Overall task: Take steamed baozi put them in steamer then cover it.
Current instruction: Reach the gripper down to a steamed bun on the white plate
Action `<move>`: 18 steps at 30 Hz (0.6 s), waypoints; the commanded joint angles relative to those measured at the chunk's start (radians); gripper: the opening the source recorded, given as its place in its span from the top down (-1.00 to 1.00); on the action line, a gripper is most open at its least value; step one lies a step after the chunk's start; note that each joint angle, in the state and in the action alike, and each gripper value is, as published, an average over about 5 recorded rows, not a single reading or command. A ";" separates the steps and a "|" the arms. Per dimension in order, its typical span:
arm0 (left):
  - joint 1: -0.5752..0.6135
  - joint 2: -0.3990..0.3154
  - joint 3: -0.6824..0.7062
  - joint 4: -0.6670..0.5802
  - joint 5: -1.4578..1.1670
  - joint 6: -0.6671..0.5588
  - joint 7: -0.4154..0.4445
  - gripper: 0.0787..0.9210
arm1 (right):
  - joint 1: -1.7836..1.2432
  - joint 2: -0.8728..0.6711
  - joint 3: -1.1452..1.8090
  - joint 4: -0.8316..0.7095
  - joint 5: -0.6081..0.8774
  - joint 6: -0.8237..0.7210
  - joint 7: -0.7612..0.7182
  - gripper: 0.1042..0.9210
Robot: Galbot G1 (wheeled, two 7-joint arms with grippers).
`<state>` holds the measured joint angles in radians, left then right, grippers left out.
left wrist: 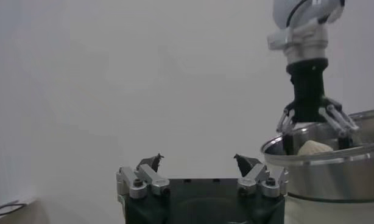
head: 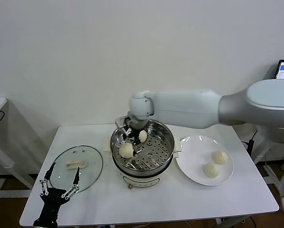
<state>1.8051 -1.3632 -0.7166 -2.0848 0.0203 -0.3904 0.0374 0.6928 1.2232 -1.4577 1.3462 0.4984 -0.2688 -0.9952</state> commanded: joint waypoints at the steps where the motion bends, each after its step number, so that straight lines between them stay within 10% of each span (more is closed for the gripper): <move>1: -0.006 0.008 0.010 -0.001 0.002 0.007 -0.001 -0.77 | 0.087 -0.426 0.050 0.092 -0.161 0.139 -0.204 -0.76; 18: 0.000 0.008 0.012 0.003 0.006 0.006 -0.003 -0.77 | -0.252 -0.667 0.034 -0.108 -0.333 0.303 -0.142 -0.76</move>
<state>1.8032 -1.3559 -0.7026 -2.0818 0.0261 -0.3832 0.0346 0.5966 0.7026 -1.4317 1.2862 0.2508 -0.0406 -1.1358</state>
